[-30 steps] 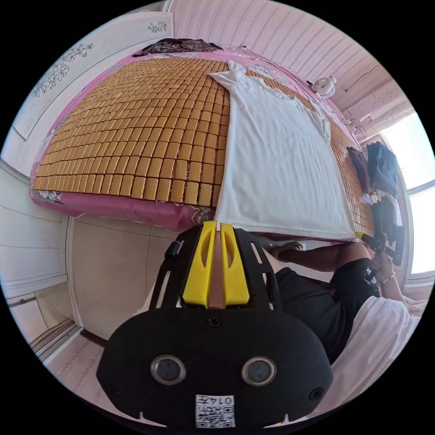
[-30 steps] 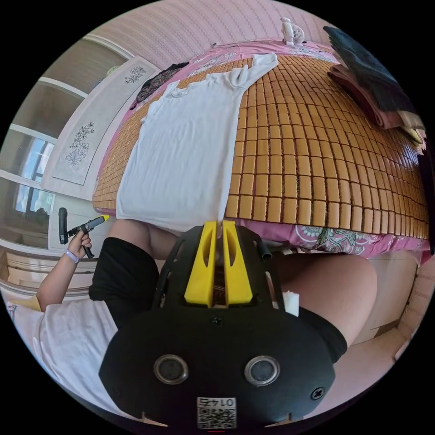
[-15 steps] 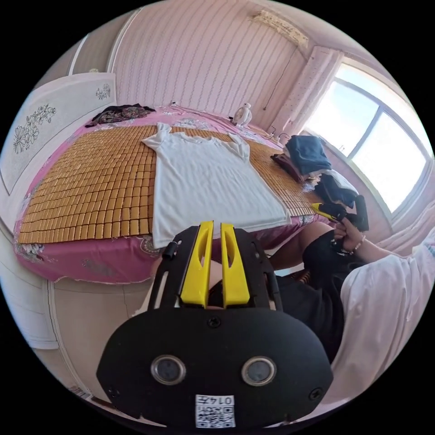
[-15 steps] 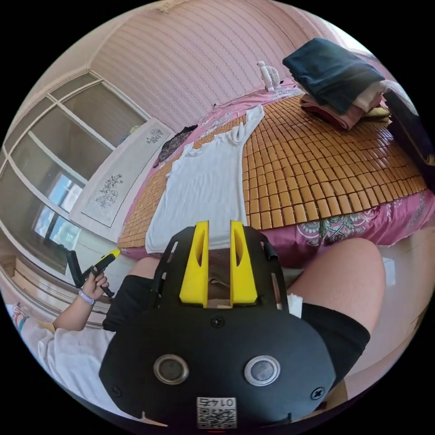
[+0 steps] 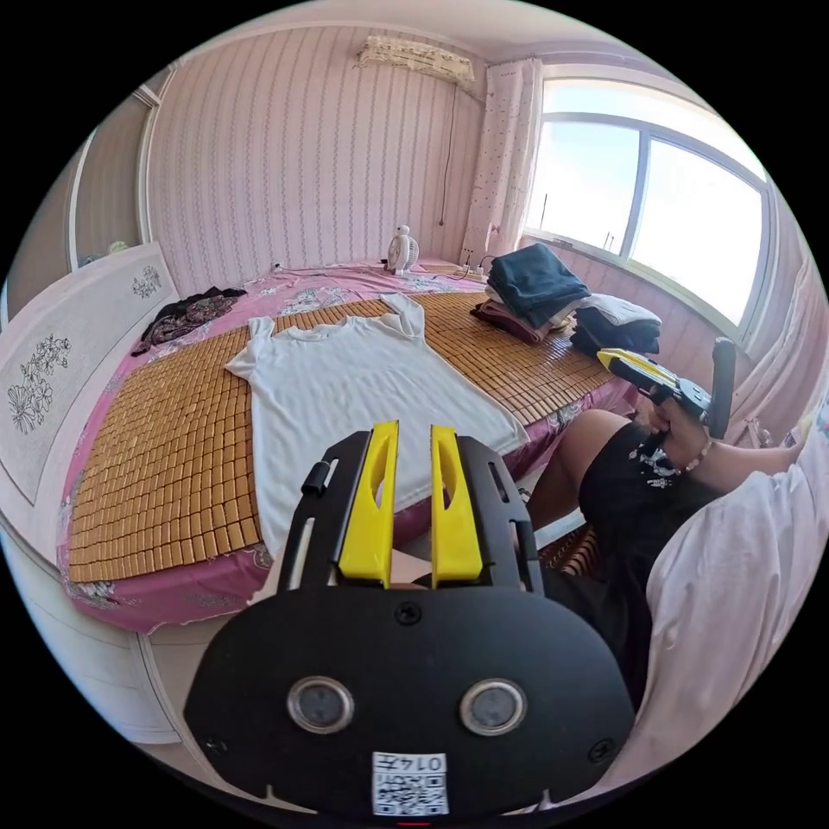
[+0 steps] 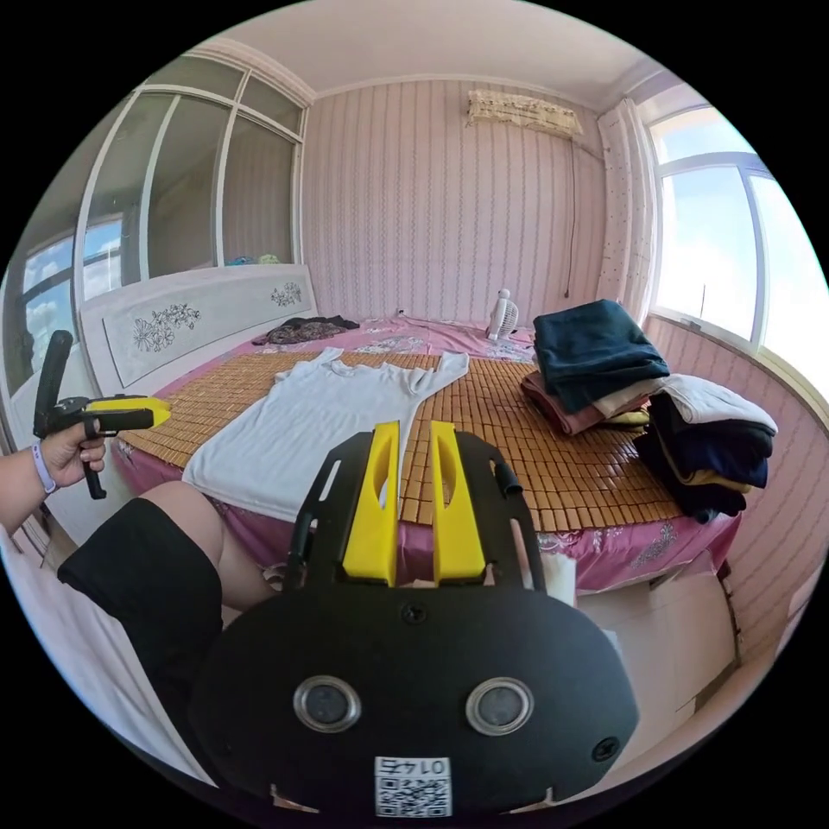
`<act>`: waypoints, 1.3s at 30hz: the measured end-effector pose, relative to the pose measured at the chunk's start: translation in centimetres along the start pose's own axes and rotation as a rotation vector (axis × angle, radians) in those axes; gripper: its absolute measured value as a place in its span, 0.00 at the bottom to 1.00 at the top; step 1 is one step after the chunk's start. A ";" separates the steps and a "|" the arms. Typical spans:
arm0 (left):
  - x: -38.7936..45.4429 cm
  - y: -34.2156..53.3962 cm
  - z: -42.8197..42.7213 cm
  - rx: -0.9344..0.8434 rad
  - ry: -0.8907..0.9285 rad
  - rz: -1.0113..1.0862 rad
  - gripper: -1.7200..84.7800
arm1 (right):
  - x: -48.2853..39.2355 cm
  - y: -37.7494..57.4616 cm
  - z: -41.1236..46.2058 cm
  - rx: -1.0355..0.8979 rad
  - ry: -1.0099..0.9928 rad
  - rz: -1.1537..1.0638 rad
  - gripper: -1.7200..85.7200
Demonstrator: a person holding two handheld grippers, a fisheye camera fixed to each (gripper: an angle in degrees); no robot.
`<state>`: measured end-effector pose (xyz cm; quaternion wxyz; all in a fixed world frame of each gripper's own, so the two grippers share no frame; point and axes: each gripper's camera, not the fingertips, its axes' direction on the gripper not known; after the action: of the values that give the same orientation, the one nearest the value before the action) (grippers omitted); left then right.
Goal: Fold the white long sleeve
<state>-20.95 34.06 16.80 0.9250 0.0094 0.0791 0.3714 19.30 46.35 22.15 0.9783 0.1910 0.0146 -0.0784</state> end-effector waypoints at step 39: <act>-9.3 -41.6 36.8 -0.239 0.277 -0.286 0.09 | 16.9 -37.9 45.9 -0.563 -0.076 0.040 0.12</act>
<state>6.64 -0.92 51.23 0.9431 -0.1628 0.1614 0.2410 29.92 -8.04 49.61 0.9941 -0.0910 -0.0048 -0.0593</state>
